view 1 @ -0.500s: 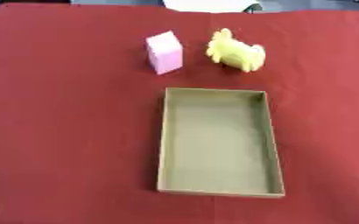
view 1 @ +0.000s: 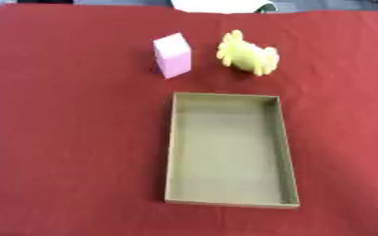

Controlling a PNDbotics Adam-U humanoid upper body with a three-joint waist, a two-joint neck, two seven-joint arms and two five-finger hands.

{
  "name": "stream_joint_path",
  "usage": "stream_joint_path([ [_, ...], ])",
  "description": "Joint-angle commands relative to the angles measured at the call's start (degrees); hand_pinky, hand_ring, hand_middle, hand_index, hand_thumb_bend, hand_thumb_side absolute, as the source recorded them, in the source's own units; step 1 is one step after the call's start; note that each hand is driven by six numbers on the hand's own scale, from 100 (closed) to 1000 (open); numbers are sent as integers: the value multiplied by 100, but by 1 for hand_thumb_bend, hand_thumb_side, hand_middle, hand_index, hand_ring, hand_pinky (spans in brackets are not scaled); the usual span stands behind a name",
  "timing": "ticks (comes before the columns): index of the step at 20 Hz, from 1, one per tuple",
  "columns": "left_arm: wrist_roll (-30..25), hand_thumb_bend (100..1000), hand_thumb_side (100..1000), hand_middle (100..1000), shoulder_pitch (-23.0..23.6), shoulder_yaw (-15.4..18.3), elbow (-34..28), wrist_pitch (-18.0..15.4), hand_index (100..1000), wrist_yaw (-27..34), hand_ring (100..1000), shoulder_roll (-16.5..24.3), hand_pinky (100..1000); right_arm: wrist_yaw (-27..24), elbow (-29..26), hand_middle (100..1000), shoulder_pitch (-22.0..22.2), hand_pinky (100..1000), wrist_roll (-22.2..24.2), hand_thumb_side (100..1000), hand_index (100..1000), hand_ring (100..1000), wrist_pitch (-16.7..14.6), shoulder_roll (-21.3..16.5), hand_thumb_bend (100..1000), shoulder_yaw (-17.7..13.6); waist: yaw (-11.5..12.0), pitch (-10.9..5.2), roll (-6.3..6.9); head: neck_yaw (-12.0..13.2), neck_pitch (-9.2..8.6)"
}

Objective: Pick up objects on the table and place them in the box.

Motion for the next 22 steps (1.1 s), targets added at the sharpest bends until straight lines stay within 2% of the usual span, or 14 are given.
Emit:
stream_joint_path([
  [1, -19, 451, 725, 603, -30, 80, -80, 6, 800, -28, 686, 140, 691, 57, -85, 677, -44, 753, 17, 1000, 869, 718, -4, -211, 100, -40, -4, -106, 17, 3, -19],
  [5, -24, 451, 726, 604, -15, 78, -80, 10, 800, -32, 686, 166, 691, 197, -84, 686, -45, 761, 47, 1000, 872, 728, 41, -563, 100, 32, -5, -110, 8, 20, -5],
  [9, -33, 450, 726, 604, 8, 71, -80, 16, 800, -38, 686, 205, 690, 566, 105, 700, -133, 771, 45, 1000, 875, 739, 124, -1303, 100, 177, -18, -120, -16, 34, 8],
  [14, -61, 449, 726, 604, 10, 48, -80, 19, 800, -37, 686, 245, 691, 895, 676, 720, -389, 783, 185, 1000, 881, 753, 132, -2162, 100, 491, -3, -135, -38, 15, 7],
  [18, -85, 448, 727, 604, 8, 29, -80, 21, 800, -28, 686, 262, 690, 1045, 1149, 738, -634, 791, 474, 1000, 885, 767, 119, -2560, 100, 749, 27, -139, -51, -14, -2],
  [22, -114, 448, 727, 604, -11, 5, -80, 17, 800, -17, 685, 278, 691, 1284, 1626, 756, -869, 798, 722, 1000, 890, 781, 60, -2753, 100, 993, 56, -141, -67, -41, -7],
])
